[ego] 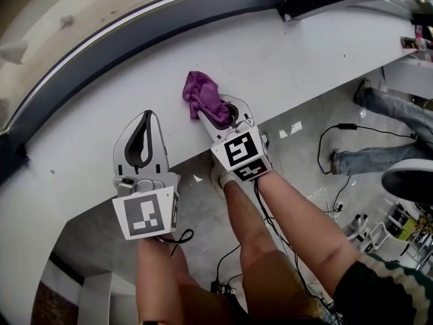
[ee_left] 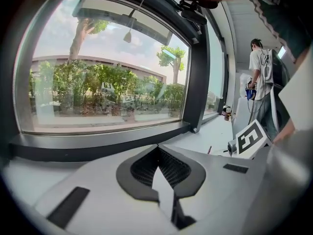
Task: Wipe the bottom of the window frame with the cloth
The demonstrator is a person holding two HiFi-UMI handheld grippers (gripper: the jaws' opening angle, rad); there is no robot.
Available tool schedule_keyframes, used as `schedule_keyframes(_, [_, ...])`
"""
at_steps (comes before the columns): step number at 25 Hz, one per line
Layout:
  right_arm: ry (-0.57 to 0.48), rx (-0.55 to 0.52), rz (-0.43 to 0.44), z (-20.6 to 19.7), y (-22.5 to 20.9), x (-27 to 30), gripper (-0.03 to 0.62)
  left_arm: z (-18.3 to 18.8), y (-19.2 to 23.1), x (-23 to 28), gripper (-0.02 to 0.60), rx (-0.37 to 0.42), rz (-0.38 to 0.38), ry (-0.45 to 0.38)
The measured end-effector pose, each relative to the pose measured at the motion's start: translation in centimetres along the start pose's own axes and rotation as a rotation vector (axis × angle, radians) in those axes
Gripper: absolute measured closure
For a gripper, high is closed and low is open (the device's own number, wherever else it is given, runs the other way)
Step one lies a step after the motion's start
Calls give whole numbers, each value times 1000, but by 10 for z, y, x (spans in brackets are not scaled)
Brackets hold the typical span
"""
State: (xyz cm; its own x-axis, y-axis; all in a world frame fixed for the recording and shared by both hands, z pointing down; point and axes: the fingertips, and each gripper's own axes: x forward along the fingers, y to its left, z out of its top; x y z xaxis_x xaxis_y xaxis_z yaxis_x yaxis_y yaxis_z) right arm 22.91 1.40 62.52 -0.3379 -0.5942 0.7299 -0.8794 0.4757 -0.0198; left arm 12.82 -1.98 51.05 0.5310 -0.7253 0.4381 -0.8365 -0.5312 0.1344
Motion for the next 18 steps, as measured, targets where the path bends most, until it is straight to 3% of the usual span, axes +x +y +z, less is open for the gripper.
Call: schedule_keyframes(18, [-1,-122,136,38,119,41,442,-28,90,-75,578,-89,150,-27])
